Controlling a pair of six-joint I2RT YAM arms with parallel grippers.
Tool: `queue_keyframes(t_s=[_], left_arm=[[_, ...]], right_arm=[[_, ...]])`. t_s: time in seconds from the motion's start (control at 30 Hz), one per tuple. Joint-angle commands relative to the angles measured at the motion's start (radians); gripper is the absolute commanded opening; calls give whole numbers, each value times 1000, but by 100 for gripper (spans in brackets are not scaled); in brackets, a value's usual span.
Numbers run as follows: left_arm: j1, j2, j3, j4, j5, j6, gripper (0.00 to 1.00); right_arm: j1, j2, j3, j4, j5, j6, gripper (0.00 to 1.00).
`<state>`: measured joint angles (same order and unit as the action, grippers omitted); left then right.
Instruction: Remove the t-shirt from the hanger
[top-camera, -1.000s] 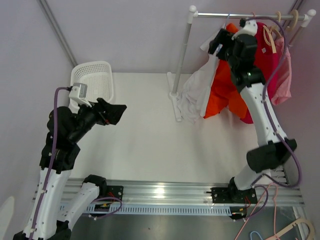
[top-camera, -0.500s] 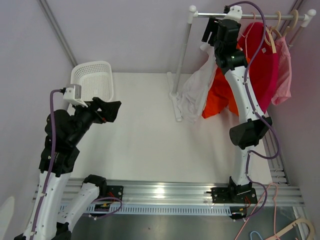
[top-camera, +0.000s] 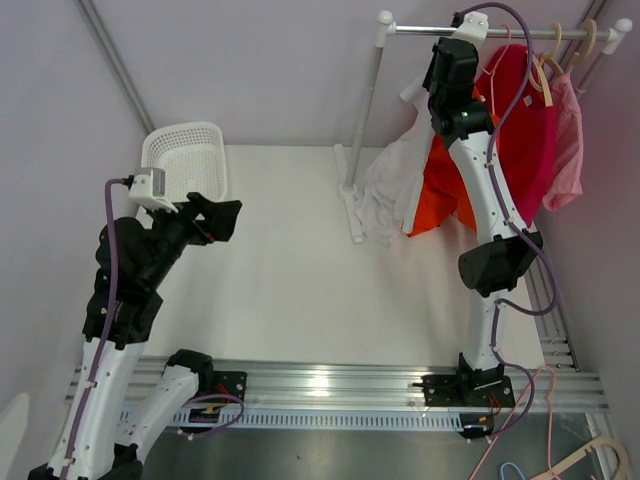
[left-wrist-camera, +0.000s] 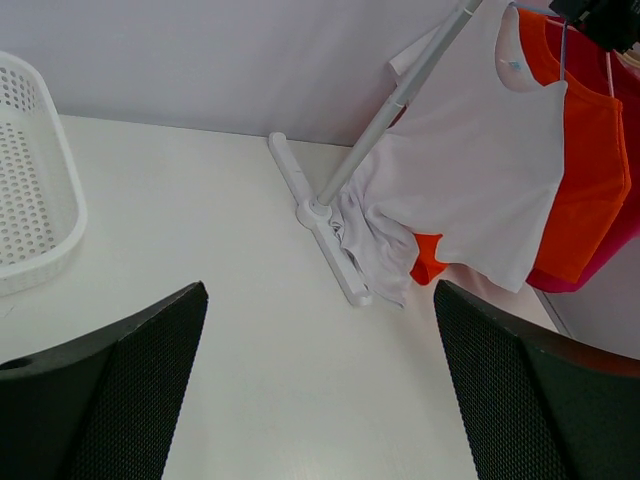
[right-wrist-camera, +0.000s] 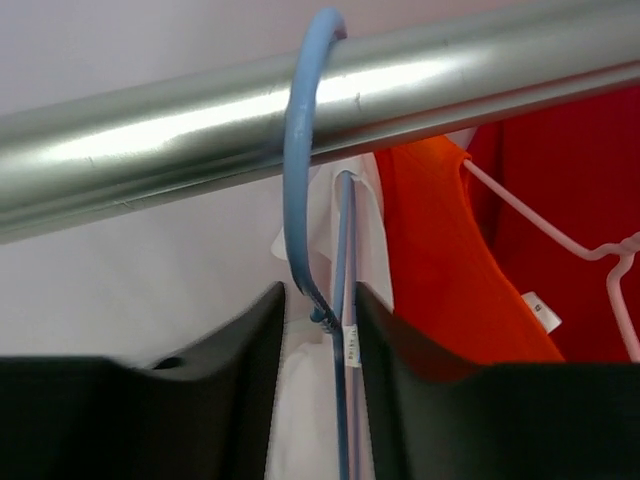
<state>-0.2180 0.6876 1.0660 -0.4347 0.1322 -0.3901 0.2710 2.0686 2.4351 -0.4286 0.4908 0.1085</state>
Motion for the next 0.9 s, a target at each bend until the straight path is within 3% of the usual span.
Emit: queue_keyframes(t_s=[0.0,0.2,0.5,0.57,0.87], left_arm=[[-1,9,-1,24,-34,20,99],[-1,9,-3,19,-45,22,99],[-3,6,-3,30,-23,36,99],[-7,6,-3,42,-5,57,93],[-162,116,126,5,-60,88,97]], right_arm=[[2,19,12,34,32,-9,25],[2,10,10,36,16,-15,0],[5,-118,68,-4,-150,25,0],[5,-166,52,-2,-204,45,0],[10,-329,-21,-102,-253,97,0]])
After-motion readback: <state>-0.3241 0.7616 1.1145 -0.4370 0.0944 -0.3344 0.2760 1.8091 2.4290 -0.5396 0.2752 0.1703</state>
